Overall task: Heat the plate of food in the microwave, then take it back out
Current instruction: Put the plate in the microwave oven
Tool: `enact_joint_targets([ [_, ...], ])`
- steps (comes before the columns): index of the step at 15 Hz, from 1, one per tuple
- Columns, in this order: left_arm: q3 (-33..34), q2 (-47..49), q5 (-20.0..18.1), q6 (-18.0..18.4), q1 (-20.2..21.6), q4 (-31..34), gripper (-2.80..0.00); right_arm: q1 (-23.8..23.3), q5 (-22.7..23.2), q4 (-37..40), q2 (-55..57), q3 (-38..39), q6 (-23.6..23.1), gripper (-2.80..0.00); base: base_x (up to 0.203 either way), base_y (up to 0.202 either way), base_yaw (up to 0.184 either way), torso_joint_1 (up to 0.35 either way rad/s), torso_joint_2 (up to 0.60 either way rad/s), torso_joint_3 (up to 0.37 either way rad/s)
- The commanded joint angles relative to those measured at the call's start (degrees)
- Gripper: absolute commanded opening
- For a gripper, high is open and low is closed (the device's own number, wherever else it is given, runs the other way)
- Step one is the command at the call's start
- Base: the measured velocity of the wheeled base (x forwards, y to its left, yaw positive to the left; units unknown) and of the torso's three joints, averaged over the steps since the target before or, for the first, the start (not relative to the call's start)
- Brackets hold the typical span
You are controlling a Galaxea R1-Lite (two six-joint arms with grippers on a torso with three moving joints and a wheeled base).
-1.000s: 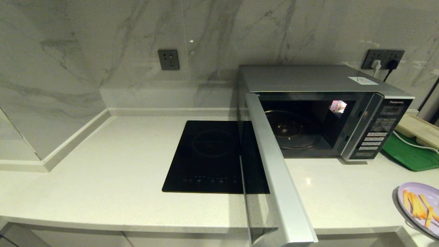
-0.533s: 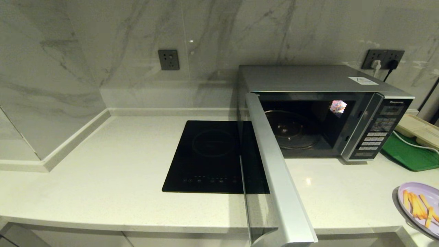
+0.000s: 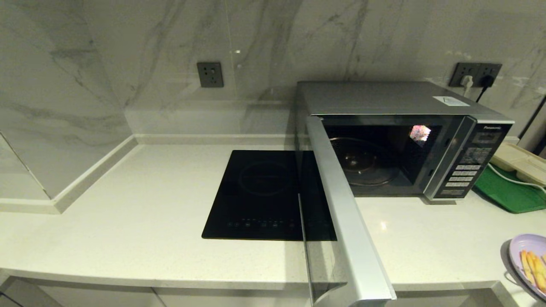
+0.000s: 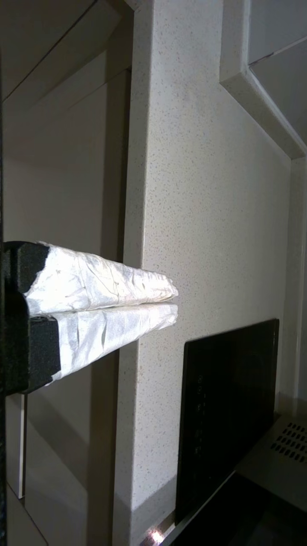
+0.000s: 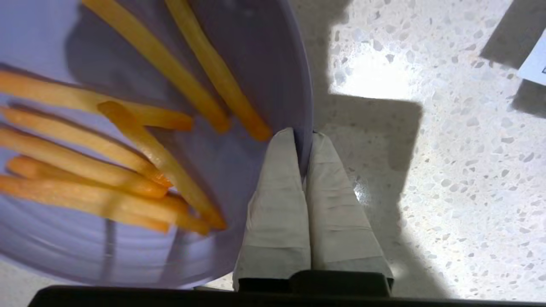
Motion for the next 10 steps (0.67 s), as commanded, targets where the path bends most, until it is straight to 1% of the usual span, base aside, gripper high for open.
enact_joint_targets([
  [1, 0.01, 0.0, 0.0, -0.03, 0.1, -0.01, -2.8, 0.02, -0.04, 0.33, 0.07, 0.09, 0.2, -2.8, 0.0, 0.0, 0.0, 0.0, 0.0, 0.0],
  [7, 0.01, 0.0, 0.0, -0.05, 0.1, 0.05, -2.8, -0.14, 0.15, 0.33, -0.21, 0.45, 0.2, -2.8, 0.0, 0.0, 0.0, 0.0, 0.0, 0.0],
  [9, 0.01, 0.0, 0.0, -0.03, 0.1, -0.01, -2.8, -0.14, 1.48, 0.33, -1.22, 0.69, -0.24, -2.8, 0.0, 0.0, 0.0, 0.0, 0.0, 0.0],
  [10, 0.01, 0.0, 0.0, -0.04, 0.1, -0.03, -2.8, -0.14, 2.41, 0.33, -2.09, 0.93, -1.71, -2.8, 0.0, 0.0, 0.0, 0.0, 0.0, 0.0],
])
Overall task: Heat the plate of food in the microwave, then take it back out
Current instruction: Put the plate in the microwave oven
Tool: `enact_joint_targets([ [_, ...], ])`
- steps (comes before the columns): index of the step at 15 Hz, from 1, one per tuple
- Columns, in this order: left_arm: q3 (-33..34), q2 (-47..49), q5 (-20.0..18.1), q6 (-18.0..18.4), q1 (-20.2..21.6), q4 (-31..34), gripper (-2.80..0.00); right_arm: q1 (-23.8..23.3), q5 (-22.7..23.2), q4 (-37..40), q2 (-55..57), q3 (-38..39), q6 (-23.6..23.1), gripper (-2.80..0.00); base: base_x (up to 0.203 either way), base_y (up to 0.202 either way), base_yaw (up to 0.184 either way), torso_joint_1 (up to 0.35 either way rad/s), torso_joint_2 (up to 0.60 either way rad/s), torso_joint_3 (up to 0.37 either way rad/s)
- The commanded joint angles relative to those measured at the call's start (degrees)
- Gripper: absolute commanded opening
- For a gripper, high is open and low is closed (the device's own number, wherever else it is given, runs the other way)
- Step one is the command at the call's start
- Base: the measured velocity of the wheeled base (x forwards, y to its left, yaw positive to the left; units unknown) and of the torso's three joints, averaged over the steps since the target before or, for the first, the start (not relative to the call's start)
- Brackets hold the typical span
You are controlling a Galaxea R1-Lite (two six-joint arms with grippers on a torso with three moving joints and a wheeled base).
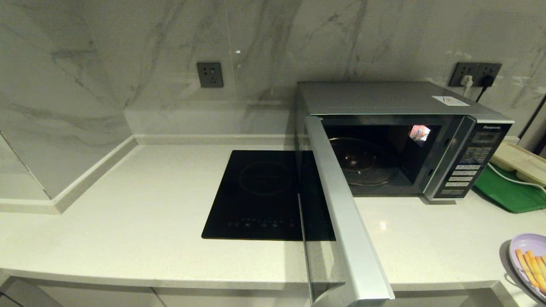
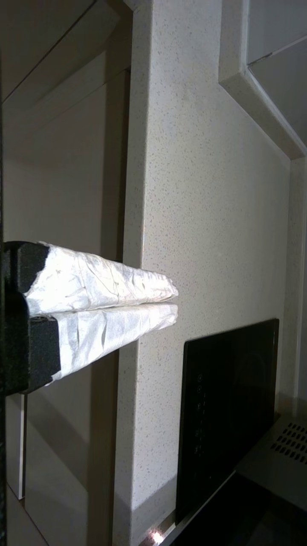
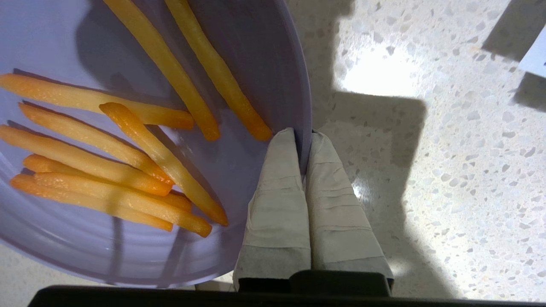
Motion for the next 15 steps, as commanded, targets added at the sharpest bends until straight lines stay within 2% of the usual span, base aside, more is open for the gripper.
enact_joint_targets([
  [1, 0.01, 0.0, 0.02, -0.1, 0.02, -0.05, -2.8, 0.06, 1.59, 0.02, -2.24, 0.67, -2.27, -2.8, 0.0, 0.0, 0.0, 0.0, 0.0, 0.0],
  [4, 0.01, 0.0, 0.02, -0.01, 0.02, -0.05, -2.8, 0.19, 5.27, 0.29, -5.74, 1.95, -6.53, -2.8, 0.0, 0.0, 0.0, 0.0, 0.0, 0.0],
  [6, -0.05, 0.0, 0.02, -0.01, 0.02, -0.05, -2.8, 0.44, 5.53, 0.38, -6.76, 2.65, -8.98, -2.8, 0.0, 0.0, 0.0, 0.0, 0.0, 0.0],
  [11, 0.01, 0.0, 0.02, -0.02, 0.02, -0.05, -2.8, 3.86, 7.56, 0.61, -8.62, 1.37, -10.6, -2.8, 0.0, 0.0, 0.0, 0.0, 0.0, 0.0],
  [15, 0.01, 0.0, 0.02, -0.08, 0.02, -0.05, -2.8, 8.01, 8.23, 0.89, -8.7, 2.12, -8.73, -2.8, 0.0, 0.0, 0.0, 0.0, 0.0, 0.0],
])
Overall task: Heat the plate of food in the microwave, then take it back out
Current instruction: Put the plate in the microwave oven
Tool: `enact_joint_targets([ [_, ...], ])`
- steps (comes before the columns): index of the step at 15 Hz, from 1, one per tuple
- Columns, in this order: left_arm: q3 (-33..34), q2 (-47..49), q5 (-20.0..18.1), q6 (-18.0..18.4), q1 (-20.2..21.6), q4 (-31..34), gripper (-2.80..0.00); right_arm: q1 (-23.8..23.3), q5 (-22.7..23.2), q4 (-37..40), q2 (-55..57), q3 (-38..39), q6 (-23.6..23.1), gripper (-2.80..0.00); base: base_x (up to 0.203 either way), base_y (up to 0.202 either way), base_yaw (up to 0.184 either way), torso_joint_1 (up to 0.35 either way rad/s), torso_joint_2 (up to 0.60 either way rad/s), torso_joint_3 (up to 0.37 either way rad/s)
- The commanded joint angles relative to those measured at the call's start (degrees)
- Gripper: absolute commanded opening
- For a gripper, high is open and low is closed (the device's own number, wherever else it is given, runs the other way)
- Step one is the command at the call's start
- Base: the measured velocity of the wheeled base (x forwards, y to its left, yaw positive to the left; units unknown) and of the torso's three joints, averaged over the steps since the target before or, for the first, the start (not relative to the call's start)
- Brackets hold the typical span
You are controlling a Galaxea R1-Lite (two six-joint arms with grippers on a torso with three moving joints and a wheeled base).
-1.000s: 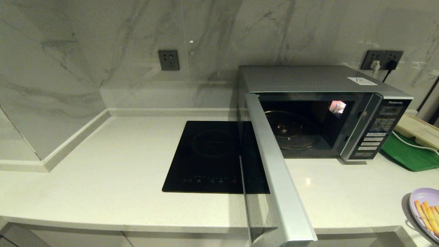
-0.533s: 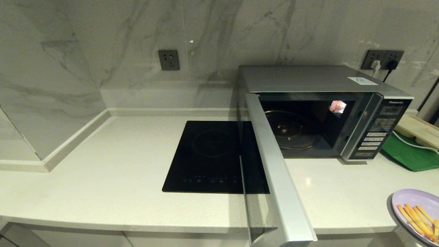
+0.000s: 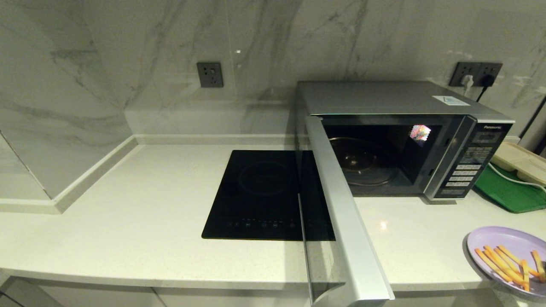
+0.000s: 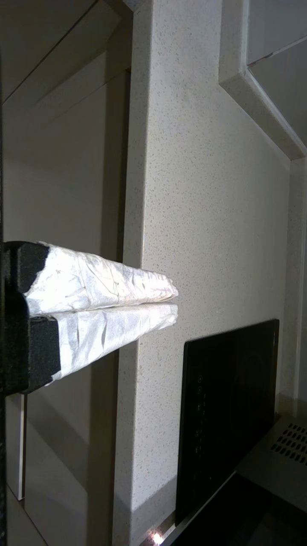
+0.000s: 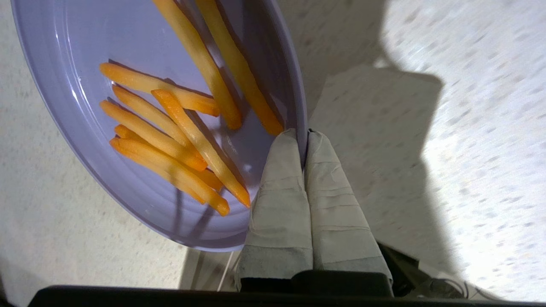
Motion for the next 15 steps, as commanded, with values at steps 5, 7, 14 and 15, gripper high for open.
enact_joint_targets([
  [5, 0.01, 0.0, 0.02, -0.02, 0.0, -0.06, -2.8, 9.3, 5.26, 0.09, -5.49, 0.81, 3.09, -2.8, 0.0, 0.0, 0.0, 0.0, 0.0, 0.0],
  [7, 0.01, 0.0, 0.02, -0.04, 0.0, -0.03, -2.8, 13.13, 5.47, 0.09, -6.65, 0.41, 2.98, -2.8, 0.0, 0.0, 0.0, 0.0, 0.0, 0.0],
  [14, 0.01, 0.0, 0.02, -0.06, 0.0, -0.02, -2.8, 27.09, 5.49, 0.05, -9.16, -0.24, 9.65, -2.8, 0.0, 0.0, 0.0, 0.0, 0.0, 0.0],
  [15, 0.01, 0.0, 0.02, -0.1, 0.0, -0.06, -2.8, 29.49, 5.36, 0.06, -9.1, -0.91, 10.91, -2.8, 0.0, 0.0, 0.0, 0.0, 0.0, 0.0],
])
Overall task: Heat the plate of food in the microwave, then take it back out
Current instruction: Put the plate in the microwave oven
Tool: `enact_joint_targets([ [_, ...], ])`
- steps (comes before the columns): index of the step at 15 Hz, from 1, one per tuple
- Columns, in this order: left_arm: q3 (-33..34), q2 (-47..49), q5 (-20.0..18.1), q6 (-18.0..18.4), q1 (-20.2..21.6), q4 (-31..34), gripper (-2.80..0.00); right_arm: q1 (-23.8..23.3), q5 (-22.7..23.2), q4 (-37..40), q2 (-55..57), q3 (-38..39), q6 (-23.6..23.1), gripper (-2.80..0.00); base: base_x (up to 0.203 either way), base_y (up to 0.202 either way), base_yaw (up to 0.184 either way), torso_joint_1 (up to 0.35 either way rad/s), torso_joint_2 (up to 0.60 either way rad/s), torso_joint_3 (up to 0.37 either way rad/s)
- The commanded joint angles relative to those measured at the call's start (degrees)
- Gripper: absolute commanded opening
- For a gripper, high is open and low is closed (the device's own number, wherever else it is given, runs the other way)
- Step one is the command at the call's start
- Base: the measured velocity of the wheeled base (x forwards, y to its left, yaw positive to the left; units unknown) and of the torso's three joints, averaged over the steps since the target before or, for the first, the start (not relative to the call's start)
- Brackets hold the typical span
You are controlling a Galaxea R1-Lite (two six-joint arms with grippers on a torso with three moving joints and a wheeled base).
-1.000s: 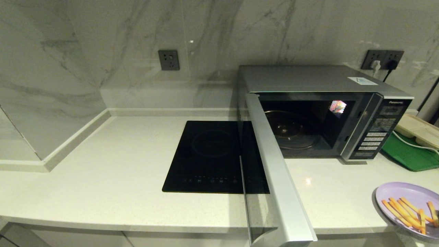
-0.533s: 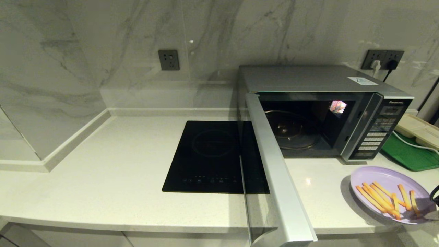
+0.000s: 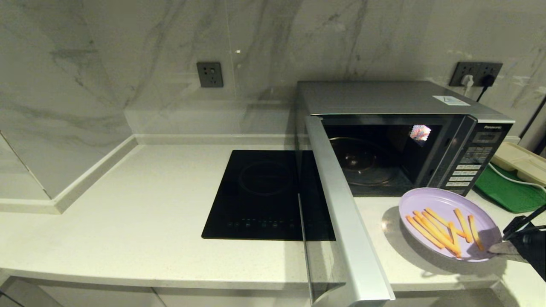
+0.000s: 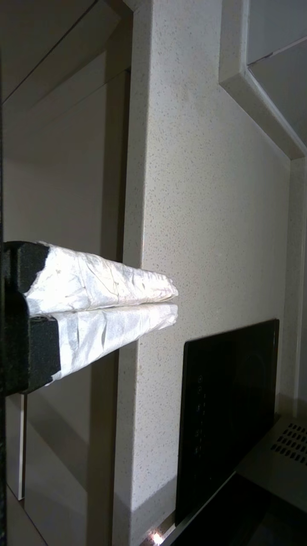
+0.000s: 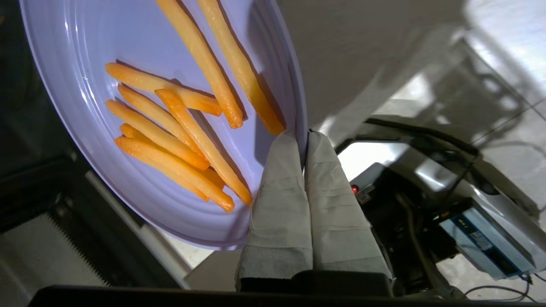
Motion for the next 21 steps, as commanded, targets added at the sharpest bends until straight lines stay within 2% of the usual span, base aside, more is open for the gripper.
enact_joint_targets([
  [1, 0.01, 0.0, 0.02, -0.01, 0.0, 0.05, -2.8, 5.92, -0.22, 0.0, -0.09, -1.65, 3.16, -2.8, 0.0, 0.0, 0.0, 0.0, 0.0, 0.0],
  [3, 0.01, 0.0, 0.02, -0.1, 0.0, -0.03, -2.8, 10.61, -2.08, 0.06, 1.24, -4.77, 7.67, -2.8, 0.0, 0.0, 0.0, 0.0, 0.0, 0.0],
  [7, 0.01, 0.0, 0.02, -0.1, 0.0, -0.03, -2.8, 18.49, -9.61, 0.06, 7.16, -9.9, 16.31, -2.8, 0.0, 0.0, 0.0, 0.0, 0.0, 0.0],
  [11, 0.01, 0.0, 0.02, -0.01, 0.0, -0.04, -2.8, 24.14, -10.94, 0.02, 11.03, -15.13, 21.17, -2.8, 0.0, 0.0, 0.0, 0.0, 0.0, 0.0],
  [16, 0.01, 0.0, 0.02, -0.01, 0.0, -0.04, -2.8, 26.31, -10.95, 0.0, 17.0, -22.8, 26.6, -2.8, 0.0, 0.0, 0.0, 0.0, 0.0, 0.0],
  [21, 0.01, 0.0, 0.02, -0.03, 0.0, -0.03, -2.8, 26.23, -10.95, -0.21, 20.53, -27.02, 27.47, -2.8, 0.0, 0.0, 0.0, 0.0, 0.0, 0.0],
])
